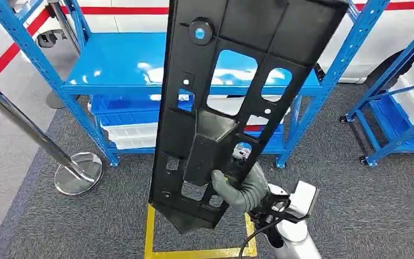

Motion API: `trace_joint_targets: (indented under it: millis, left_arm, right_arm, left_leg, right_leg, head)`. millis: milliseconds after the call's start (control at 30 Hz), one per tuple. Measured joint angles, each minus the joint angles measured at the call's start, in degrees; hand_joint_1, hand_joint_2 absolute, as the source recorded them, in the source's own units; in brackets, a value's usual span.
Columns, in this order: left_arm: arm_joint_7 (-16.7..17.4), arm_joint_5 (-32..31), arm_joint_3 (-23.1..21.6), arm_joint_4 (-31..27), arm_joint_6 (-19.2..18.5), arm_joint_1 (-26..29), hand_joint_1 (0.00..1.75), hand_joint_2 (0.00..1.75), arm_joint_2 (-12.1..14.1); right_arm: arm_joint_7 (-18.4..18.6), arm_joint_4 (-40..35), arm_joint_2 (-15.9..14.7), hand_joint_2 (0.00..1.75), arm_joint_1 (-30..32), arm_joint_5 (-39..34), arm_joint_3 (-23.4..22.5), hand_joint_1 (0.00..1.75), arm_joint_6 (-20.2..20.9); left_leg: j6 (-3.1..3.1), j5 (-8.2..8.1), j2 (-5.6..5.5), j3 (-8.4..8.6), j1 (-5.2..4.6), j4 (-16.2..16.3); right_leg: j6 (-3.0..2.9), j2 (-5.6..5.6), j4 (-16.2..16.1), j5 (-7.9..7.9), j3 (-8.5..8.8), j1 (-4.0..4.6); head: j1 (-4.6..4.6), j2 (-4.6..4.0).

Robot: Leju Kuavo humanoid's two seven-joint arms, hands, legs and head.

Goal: Take the parts from the cabinet and place them on the table.

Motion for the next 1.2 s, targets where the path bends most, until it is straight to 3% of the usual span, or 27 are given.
trace_joint_targets:
  millis: [67,100,133,167,233,267,300,333,400,433,467,533,600,633,667,700,767,800,833,900,933,967,1000,1067,1100,1133,1200]
  left_arm:
    - [-0.74,-0.07,0.00,0.00,0.42,0.09,0.00,1.75,0.00]
    - [-1.14,-0.11,-0.02,0.02,0.55,0.19,0.00,1.75,-0.07]
    - [-1.44,-0.17,0.00,0.00,0.74,0.23,0.00,1.75,-0.17]
    - [-1.60,-0.20,-0.02,0.00,0.85,0.24,0.00,1.75,-0.17]
    - [-1.77,-0.22,0.00,0.00,0.98,0.24,0.00,1.75,-0.17]
    - [-1.88,-0.17,0.00,0.00,0.98,0.21,0.00,1.75,-0.17]
    - [-1.95,-0.11,0.00,0.00,1.01,0.20,0.00,1.75,-0.17]
    - [-2.08,-0.07,0.04,0.00,1.01,0.18,0.00,1.75,-0.17]
    - [-2.25,0.22,0.13,0.00,1.01,0.12,0.00,1.75,-0.19]
    - [-2.27,0.24,0.15,0.00,1.05,-0.01,0.00,1.75,-0.24]
    - [-2.27,0.24,0.20,0.00,1.07,-0.14,0.00,1.75,-0.39]
    - [-2.27,0.22,0.28,0.00,1.20,-0.18,0.00,1.75,-0.44]
    - [-2.27,0.24,0.37,0.00,1.22,-0.14,0.00,1.75,-0.44]
    - [-2.27,0.22,0.42,0.00,1.27,-0.19,0.00,1.75,-0.35]
    - [-2.27,0.24,0.44,0.00,1.27,-0.13,0.00,1.75,-0.37]
    - [-2.27,0.22,0.44,0.00,1.29,-0.14,0.00,1.75,-0.35]
    - [-2.27,0.24,0.44,0.00,1.33,-0.18,0.00,1.75,-0.33]
    - [-2.27,0.24,0.46,0.00,1.33,-0.21,0.00,1.75,-0.33]
    - [-2.27,0.24,0.50,0.00,1.33,-0.20,0.00,1.75,-0.33]
    - [-2.21,0.22,0.66,0.00,1.35,0.09,0.00,1.75,-0.31]
    - [-2.08,0.24,0.81,0.00,1.42,0.49,0.00,1.75,-0.28]
    - [-2.05,0.22,0.87,0.00,1.40,0.90,0.00,1.75,-0.28]
    - [-2.10,0.26,0.92,0.00,1.40,1.00,0.00,1.75,-0.22]
    - [-2.12,0.28,1.07,0.00,1.40,1.00,0.00,1.75,-0.28]
    - [-2.16,0.33,1.25,0.00,1.42,1.00,0.00,1.75,-0.33]
    - [-2.16,0.39,1.36,0.00,1.40,1.00,0.00,1.75,-0.33]
    - [-2.16,0.46,1.35,0.00,1.36,0.92,0.00,1.75,-0.50]
  right_arm:
    - [-0.61,-0.04,0.37,1.75,0.16,0.26,-0.54,1.75,0.15]
    - [-0.70,-0.09,0.48,1.75,0.27,0.79,-0.79,1.75,0.06]
    - [-0.72,-0.11,0.54,1.75,0.39,1.33,-1.02,1.75,-0.22]
    - [-0.72,-0.19,0.57,1.75,0.43,1.77,-1.18,1.75,-0.44]
    - [-0.72,-0.17,0.70,1.75,0.57,2.10,-1.49,1.75,-0.72]
    - [-0.72,-0.17,0.76,1.75,0.66,2.53,-1.62,1.75,-0.98]
    - [-0.72,-0.17,0.76,1.75,0.74,2.78,-1.66,1.75,-1.16]
    - [-0.72,-0.17,0.76,1.75,0.85,2.93,-1.75,1.75,-1.22]
    - [-0.72,-0.17,0.76,1.75,0.89,3.06,-1.79,1.75,-1.29]
    - [-0.72,-0.17,0.76,1.75,0.88,3.17,-1.81,1.75,-1.31]
    - [-0.74,-0.17,0.76,1.75,0.83,3.24,-1.81,1.75,-1.31]
    - [-0.83,-0.15,0.79,1.75,0.96,3.37,-1.86,1.75,-1.31]
    - [-0.83,-0.13,0.92,1.75,0.84,3.41,-1.86,1.75,-1.31]
    - [-0.83,-0.06,1.09,1.75,0.78,3.58,-1.84,1.75,-1.31]
    - [-0.81,-0.04,1.35,1.75,0.73,3.63,-1.84,1.75,-1.29]
    - [-0.87,-0.02,1.46,1.75,0.76,3.63,-1.84,1.75,-1.29]
    - [-0.79,0.11,1.49,1.75,0.84,3.67,-1.84,1.75,-1.29]
    - [-0.79,0.22,1.51,1.75,0.84,3.72,-1.84,1.75,-1.31]
    - [-0.74,0.35,1.51,1.75,0.84,3.76,-1.84,1.75,-1.31]
    - [-0.70,0.46,1.53,1.75,0.78,3.85,-1.84,1.75,-1.31]
    - [-0.70,0.46,1.62,1.75,0.73,3.93,-1.84,1.75,-1.31]
    - [-0.70,0.44,1.73,1.75,0.67,3.93,-1.84,1.75,-1.31]
    - [-0.70,0.44,1.79,1.75,0.68,3.93,-1.84,1.75,-1.31]
    - [-0.70,0.44,1.81,1.75,0.63,4.00,-1.84,1.75,-1.36]
    - [-0.68,0.44,1.84,1.75,0.59,4.04,-1.84,1.75,-1.36]
    - [-0.64,0.44,1.84,1.75,0.59,4.13,-1.81,1.75,-1.36]
    - [-0.64,0.44,1.84,1.75,0.57,4.17,-1.81,1.75,-1.33]
  left_leg:
    - [0.56,0.30,-0.08,-0.94,-0.26,0.11]
    - [1.27,0.93,-0.04,-1.51,0.08,-0.39]
    - [1.71,1.47,0.30,-1.59,0.27,-0.43]
    - [2.22,1.85,0.38,-2.12,0.28,-0.43]
    - [2.38,2.82,0.33,-3.32,0.25,-0.36]
    - [2.30,3.36,0.18,-4.08,0.24,-0.29]
    - [2.20,3.83,0.02,-4.72,0.24,-0.23]
    - [2.08,4.30,-0.28,-5.38,0.24,-0.19]
    - [1.80,5.14,-1.18,-6.37,0.18,-0.11]
    - [1.64,5.52,-1.67,-6.62,0.17,-0.08]
    - [1.45,5.87,-2.13,-6.94,0.12,0.00]
    - [0.77,6.70,-3.14,-7.12,0.06,-0.11]
    - [0.03,7.41,-4.44,-7.35,0.04,-0.43]
    - [-0.07,6.86,-3.68,-7.72,-0.06,0.20]
    - [-0.50,4.70,-1.76,-8.65,-0.31,2.12]
    - [-0.84,1.84,-0.93,-10.10,-0.23,5.89]
    - [-1.54,-2.72,-0.48,-13.47,-0.16,15.02]
    - [-1.87,-3.33,-0.39,-14.29,-0.09,17.84]
    - [-2.14,-2.46,-0.34,-13.76,0.04,18.02]
    - [-2.62,1.47,0.01,-9.24,0.48,11.17]
    - [-2.76,3.15,1.12,-5.88,0.70,5.69]
    - [-2.89,2.22,3.72,-3.78,0.48,1.73]
    - [-1.29,2.81,3.61,-3.41,0.07,1.83]
    - [0.16,2.49,2.75,-4.12,0.11,1.50]
    - [0.49,2.65,2.29,-4.40,0.08,1.40]
    - [1.16,3.06,1.71,-4.42,0.42,0.99]
    - [1.85,3.52,1.02,-4.96,0.45,1.04]
  right_leg:
    - [0.57,-0.03,-0.10,0.77,-0.51,-0.12]
    - [1.06,0.00,-0.01,1.04,-0.78,0.16]
    - [1.38,0.44,0.78,-0.22,-1.20,-0.26]
    - [1.62,0.46,2.88,-3.09,-1.99,-0.26]
    - [2.10,0.44,11.09,-9.40,-4.53,-0.51]
    - [2.25,0.44,15.50,-11.06,-5.77,-0.51]
    - [2.29,0.44,17.74,-10.69,-6.06,-0.55]
    - [2.23,0.46,17.56,-8.84,-5.14,-0.59]
    - [1.66,0.78,10.68,-4.63,0.05,-0.57]
    - [1.17,2.13,5.42,-4.00,3.74,-0.42]
    - [0.37,4.83,0.48,-5.64,6.94,-0.45]
    - [0.58,4.39,-1.56,-5.91,7.80,-0.49]
    - [0.12,3.19,-1.71,-5.55,7.72,-0.48]
    - [-0.35,2.06,-2.18,-4.92,7.76,-1.25]
    - [-0.74,1.61,-2.31,-4.67,7.53,-1.13]
    - [-0.99,0.83,-2.29,-4.49,7.26,-1.04]
    - [-1.08,-0.70,-2.19,-4.11,6.63,-0.87]
    - [-0.99,-1.35,-2.03,-3.97,6.25,-0.82]
    - [-0.87,-2.02,-1.79,-3.88,5.87,-0.82]
    - [-0.75,-3.25,-1.12,-3.93,5.28,-0.90]
    - [-0.52,-3.66,-0.72,-4.09,5.10,-0.94]
    - [-0.13,-3.99,-0.29,-4.28,4.89,-0.50]
    - [0.09,-4.21,-0.11,-4.32,4.59,-0.44]
    - [0.50,-5.07,0.22,-4.30,4.62,-0.13]
    - [0.74,-5.66,0.26,-4.24,4.53,-0.11]
    - [1.27,-5.24,0.60,-4.66,4.35,-0.30]
    - [1.87,-0.82,5.15,-8.33,2.45,-0.60]
  head:
    - [0.02,0.00]
    - [0.02,0.00]
    - [0.02,0.00]
    - [0.02,0.00]
    - [0.02,0.00]
    - [0.02,0.00]
    - [0.02,0.00]
    - [0.02,0.00]
    - [0.02,0.00]
    - [0.02,0.00]
    - [0.02,0.00]
    - [0.04,0.00]
    - [0.04,0.00]
    - [0.04,0.00]
    - [-0.09,0.00]
    - [-0.11,0.00]
    - [-0.11,0.00]
    - [-0.11,0.00]
    - [-0.11,0.00]
    - [-0.11,0.00]
    - [-0.11,0.00]
    - [-0.11,0.00]
    - [-0.18,0.00]
    - [-0.05,0.00]
    - [-0.05,0.00]
    - [-0.07,0.00]
    - [-0.05,0.00]
